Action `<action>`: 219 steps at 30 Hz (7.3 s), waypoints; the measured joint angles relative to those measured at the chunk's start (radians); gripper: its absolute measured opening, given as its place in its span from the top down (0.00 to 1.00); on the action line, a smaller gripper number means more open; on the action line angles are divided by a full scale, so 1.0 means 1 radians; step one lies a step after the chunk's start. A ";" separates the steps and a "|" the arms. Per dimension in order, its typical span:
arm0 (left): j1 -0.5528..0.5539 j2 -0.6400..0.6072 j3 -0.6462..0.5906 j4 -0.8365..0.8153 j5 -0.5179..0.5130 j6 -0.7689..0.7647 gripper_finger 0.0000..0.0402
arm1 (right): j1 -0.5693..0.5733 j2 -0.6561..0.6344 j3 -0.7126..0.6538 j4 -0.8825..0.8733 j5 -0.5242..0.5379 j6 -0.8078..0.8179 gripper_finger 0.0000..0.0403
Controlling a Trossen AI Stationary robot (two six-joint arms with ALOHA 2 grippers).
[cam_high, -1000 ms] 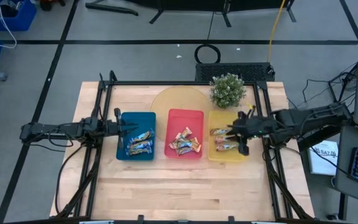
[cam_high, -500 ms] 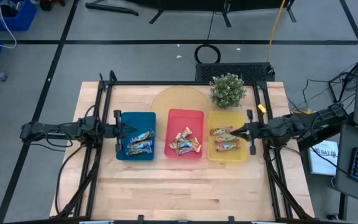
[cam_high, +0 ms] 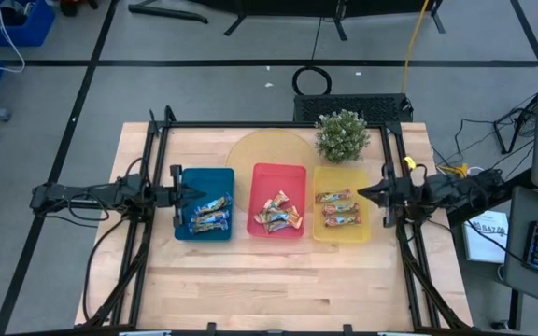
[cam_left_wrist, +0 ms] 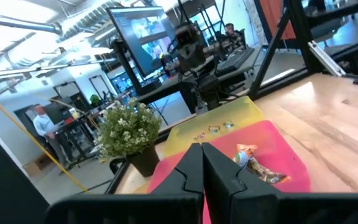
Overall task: Pick and place Granola Bars by type
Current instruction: Return to Home Position
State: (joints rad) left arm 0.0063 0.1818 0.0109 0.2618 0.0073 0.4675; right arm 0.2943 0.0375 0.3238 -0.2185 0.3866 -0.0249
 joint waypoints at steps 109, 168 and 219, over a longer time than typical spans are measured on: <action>0.045 -0.077 0.000 -0.049 0.065 -0.316 0.83 | 0.000 -0.034 -0.250 0.319 -0.048 -0.174 1.00; 0.045 -0.077 0.000 -0.049 0.065 -0.316 0.83 | 0.000 -0.034 -0.250 0.319 -0.048 -0.174 1.00; 0.045 -0.077 0.000 -0.049 0.065 -0.316 0.83 | 0.000 -0.034 -0.250 0.319 -0.048 -0.174 1.00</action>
State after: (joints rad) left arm 0.0513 0.1044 0.0108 0.2130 0.0719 0.1520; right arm 0.2943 0.0032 0.0742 0.1008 0.3382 -0.1986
